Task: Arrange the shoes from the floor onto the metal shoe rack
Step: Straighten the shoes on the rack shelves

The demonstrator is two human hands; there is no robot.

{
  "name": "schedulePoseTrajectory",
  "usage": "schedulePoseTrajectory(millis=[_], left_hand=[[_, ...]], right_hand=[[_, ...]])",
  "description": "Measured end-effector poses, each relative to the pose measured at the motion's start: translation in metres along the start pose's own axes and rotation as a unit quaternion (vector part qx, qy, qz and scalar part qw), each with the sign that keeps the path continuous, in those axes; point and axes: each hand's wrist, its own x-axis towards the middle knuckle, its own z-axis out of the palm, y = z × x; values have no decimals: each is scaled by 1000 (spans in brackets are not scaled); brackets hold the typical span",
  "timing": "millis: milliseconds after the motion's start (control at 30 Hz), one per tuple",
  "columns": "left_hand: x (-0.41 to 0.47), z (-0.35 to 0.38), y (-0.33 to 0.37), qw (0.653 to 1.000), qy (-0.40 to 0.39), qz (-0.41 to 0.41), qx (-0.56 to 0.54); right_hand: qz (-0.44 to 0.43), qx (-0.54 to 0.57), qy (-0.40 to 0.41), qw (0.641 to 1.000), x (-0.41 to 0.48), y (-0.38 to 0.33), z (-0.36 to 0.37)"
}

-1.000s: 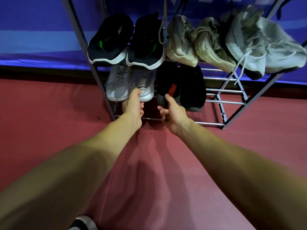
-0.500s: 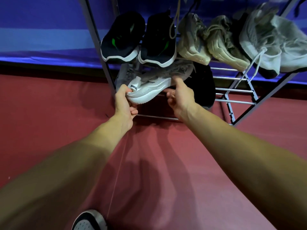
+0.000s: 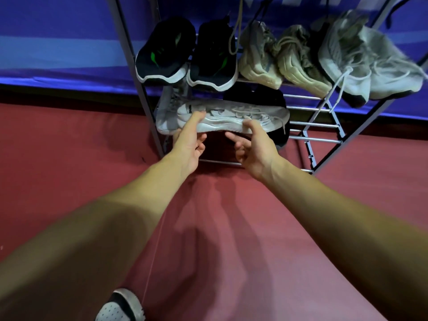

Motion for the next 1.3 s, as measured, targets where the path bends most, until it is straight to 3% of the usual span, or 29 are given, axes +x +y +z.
schedulePoseTrajectory(millis=[167,333,433,600,800,900,1133,1300], left_hand=[[8,-5,16,997,39,33,-49],[12,-21,18,996,55,37,-54],[12,-21,14,998,41,28,-26],[3,-4,2,993,-38,8,113],[3,7,-6,988,-83,1,129],[7,7,-4,984,-96,18,148],[18,2,15,996,-14,30,85],[19,-6,8,994,-51,-1,92]], right_hand=[[-52,14,69,996,1,-5,-31],[-67,-23,63,996,4,-9,-44],[-48,8,51,998,8,-4,-41],[-46,27,43,998,10,-2,-26],[-35,84,72,993,13,-2,-13],[-25,83,34,996,16,3,-10],[3,1,-75,997,7,14,1],[13,30,-71,997,12,24,12]])
